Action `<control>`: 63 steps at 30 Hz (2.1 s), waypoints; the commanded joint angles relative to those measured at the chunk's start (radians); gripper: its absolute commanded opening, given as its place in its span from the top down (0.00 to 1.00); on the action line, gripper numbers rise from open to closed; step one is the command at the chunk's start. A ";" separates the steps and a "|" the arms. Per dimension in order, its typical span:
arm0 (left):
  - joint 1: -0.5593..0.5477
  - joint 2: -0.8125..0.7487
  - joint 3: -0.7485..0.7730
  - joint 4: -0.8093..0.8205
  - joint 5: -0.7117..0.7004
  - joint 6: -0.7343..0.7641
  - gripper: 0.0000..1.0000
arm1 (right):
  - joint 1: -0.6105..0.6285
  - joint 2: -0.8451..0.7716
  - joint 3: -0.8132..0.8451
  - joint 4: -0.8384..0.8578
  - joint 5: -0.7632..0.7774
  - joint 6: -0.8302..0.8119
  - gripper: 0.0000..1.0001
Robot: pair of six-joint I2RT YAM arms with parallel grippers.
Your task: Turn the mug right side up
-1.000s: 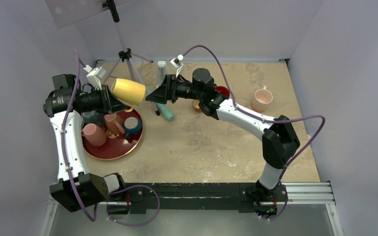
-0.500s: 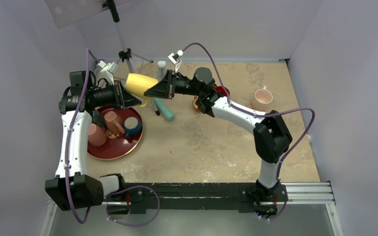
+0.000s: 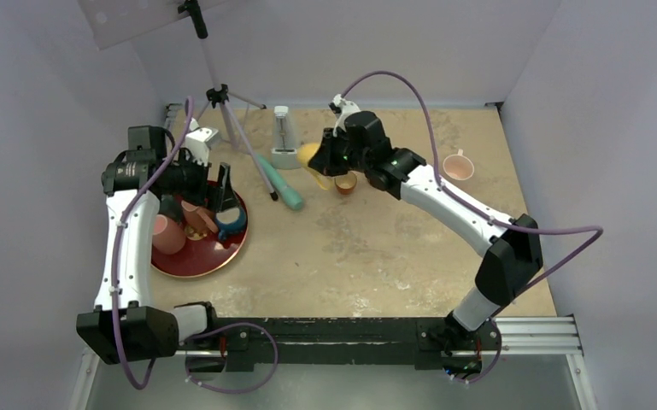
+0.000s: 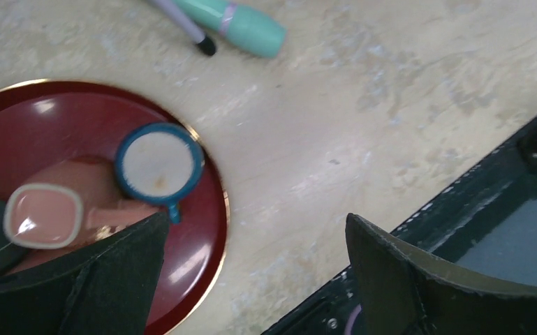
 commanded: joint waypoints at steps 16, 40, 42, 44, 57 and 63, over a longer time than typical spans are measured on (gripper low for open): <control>0.004 0.149 -0.120 0.147 -0.461 -0.092 0.26 | -0.016 0.095 -0.097 -0.587 0.386 -0.226 1.00; -0.080 0.309 -0.193 0.074 -0.524 1.412 0.30 | -0.043 0.110 0.050 -0.619 0.370 -0.306 0.46; -0.081 0.335 -0.222 0.097 -0.581 1.456 0.34 | -0.042 0.096 0.049 -0.621 0.371 -0.302 0.46; -0.080 0.355 -0.253 0.145 -0.626 1.485 0.37 | -0.042 0.084 0.046 -0.624 0.367 -0.302 0.46; -0.079 0.323 -0.319 0.243 -0.627 1.545 1.00 | -0.043 0.030 0.074 -0.626 0.315 -0.309 0.46; -0.079 0.257 -0.212 0.146 -0.551 1.471 1.00 | -0.043 -0.001 0.093 -0.635 0.298 -0.317 0.46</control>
